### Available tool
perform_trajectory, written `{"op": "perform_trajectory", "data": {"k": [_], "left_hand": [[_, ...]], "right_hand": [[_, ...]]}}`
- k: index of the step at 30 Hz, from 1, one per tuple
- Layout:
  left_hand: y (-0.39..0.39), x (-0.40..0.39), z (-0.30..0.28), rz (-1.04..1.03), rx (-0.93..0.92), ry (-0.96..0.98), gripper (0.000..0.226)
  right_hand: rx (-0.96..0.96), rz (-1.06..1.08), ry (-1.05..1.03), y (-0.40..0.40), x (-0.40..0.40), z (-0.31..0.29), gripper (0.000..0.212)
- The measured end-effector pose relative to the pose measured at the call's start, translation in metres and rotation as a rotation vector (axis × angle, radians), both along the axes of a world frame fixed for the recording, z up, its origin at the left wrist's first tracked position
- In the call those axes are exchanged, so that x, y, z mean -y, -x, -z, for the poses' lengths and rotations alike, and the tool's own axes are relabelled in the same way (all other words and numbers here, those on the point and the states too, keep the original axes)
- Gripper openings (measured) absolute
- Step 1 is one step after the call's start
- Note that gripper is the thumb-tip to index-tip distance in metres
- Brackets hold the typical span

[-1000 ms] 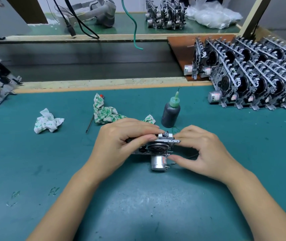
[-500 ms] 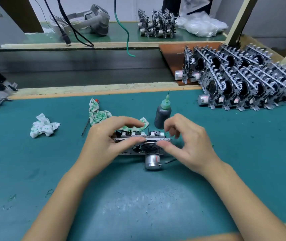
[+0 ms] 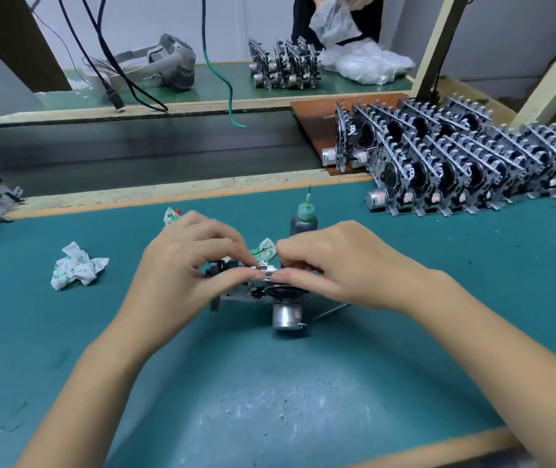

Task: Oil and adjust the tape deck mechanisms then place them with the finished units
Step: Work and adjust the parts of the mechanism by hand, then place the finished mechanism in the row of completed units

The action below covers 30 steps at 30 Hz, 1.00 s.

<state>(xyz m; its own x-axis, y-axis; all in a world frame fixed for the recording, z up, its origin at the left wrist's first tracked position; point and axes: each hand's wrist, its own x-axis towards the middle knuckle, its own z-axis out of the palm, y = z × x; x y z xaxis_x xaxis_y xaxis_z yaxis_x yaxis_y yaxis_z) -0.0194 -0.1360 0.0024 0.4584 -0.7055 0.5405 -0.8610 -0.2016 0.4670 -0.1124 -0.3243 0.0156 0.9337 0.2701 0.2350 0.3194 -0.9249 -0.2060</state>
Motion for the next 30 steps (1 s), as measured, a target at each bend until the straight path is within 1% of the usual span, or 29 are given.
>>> {"op": "perform_trajectory", "data": {"k": [3, 5, 7, 10, 12, 14, 17, 19, 25, 28, 30], "left_hand": [[0.008, 0.022, -0.020, 0.051, 0.143, 0.040, 0.025], [0.016, 0.049, -0.032, 0.105, 0.230, 0.052, 0.025], [0.027, 0.083, -0.039, 0.181, 0.258, 0.044, 0.026], [0.047, 0.139, -0.040, 0.278, 0.211, -0.014, 0.021], [0.061, 0.179, -0.035, 0.309, 0.158, -0.061, 0.020], [0.074, 0.219, -0.029, 0.334, 0.150, -0.130, 0.021], [0.091, 0.273, -0.021, 0.389, 0.165, -0.212, 0.022], [0.100, 0.306, -0.017, 0.412, 0.194, -0.247, 0.023], [0.116, 0.387, -0.016, 0.429, 0.208, -0.273, 0.023], [0.114, 0.417, -0.015, 0.417, 0.151, -0.256, 0.021], [0.114, 0.433, -0.013, 0.412, 0.111, -0.290, 0.023]], "right_hand": [[0.042, 0.064, -0.166, 0.024, 0.015, -0.011, 0.030], [0.091, 0.128, -0.206, 0.045, 0.034, -0.020, 0.030], [0.113, 0.210, -0.219, 0.068, 0.058, -0.028, 0.034], [0.095, 0.362, -0.210, 0.104, 0.096, -0.030, 0.038], [0.068, 0.478, -0.218, 0.127, 0.121, -0.023, 0.043], [0.049, 0.595, -0.233, 0.146, 0.146, -0.015, 0.048], [0.060, 0.739, -0.218, 0.171, 0.180, -0.001, 0.041], [0.102, 0.814, -0.228, 0.181, 0.203, 0.006, 0.040], [0.201, 1.062, -0.185, 0.182, 0.260, 0.019, 0.040], [0.234, 1.153, -0.148, 0.171, 0.279, 0.020, 0.040], [0.225, 1.224, -0.073, 0.163, 0.288, 0.021, 0.037]]}}
